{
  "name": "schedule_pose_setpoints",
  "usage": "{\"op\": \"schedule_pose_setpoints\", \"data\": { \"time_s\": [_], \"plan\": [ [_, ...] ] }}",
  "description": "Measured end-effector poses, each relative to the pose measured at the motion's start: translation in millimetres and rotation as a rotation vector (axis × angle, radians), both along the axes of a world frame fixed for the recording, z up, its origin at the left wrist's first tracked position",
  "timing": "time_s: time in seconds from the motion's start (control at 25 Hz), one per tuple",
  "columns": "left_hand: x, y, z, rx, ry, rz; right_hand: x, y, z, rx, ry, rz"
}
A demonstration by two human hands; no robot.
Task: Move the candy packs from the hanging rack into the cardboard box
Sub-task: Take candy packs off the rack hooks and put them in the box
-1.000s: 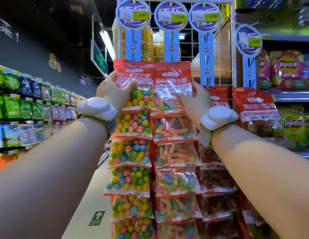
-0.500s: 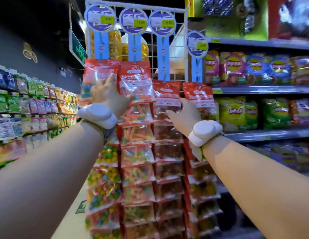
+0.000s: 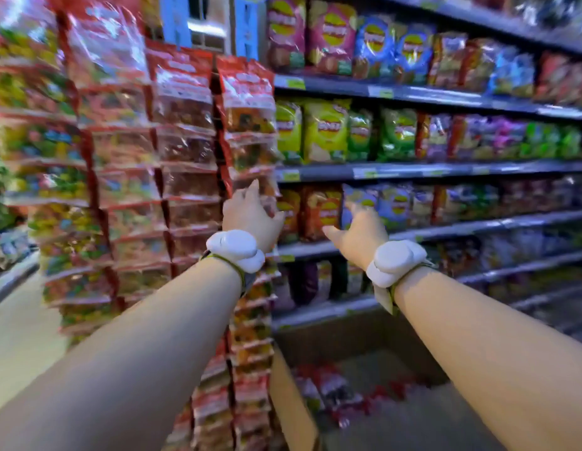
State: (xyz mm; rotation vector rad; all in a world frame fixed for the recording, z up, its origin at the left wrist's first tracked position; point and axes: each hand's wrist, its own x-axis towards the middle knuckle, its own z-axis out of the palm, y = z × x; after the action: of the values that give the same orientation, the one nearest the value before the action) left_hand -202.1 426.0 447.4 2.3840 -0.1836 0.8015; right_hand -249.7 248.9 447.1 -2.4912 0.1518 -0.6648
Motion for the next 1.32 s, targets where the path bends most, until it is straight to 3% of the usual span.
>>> {"op": "schedule_pose_setpoints", "data": {
  "time_s": [0.36, 0.64, 0.88, 1.04, 1.16, 1.32],
  "plan": [
    [12.4, -135.2, -135.5, 0.07, 0.329, -0.233, -18.2, -124.3, -114.2, 0.081, 0.345, -0.22],
    [94.4, -180.5, -231.7, 0.086, 0.581, -0.326, 55.0, -174.1, -189.5, 0.127, 0.556, -0.372],
    [156.0, -187.5, -302.9, 0.208, 0.818, -0.27, 110.5, -193.7, -260.6, 0.108, 0.755, -0.328],
    [161.1, -191.1, -345.4, 0.111, 0.977, -0.196, 121.9, -214.9, -317.1, 0.222, 0.91, -0.283],
    [159.0, -200.8, -395.2, 0.038, 1.085, -0.192, 128.1, -242.1, -363.8, 0.199, 1.094, -0.243],
    [136.6, -222.8, -449.4, -0.043, 1.16, 0.023, 144.9, -275.2, -411.0, 0.254, 1.273, -0.091]
  ]
}}
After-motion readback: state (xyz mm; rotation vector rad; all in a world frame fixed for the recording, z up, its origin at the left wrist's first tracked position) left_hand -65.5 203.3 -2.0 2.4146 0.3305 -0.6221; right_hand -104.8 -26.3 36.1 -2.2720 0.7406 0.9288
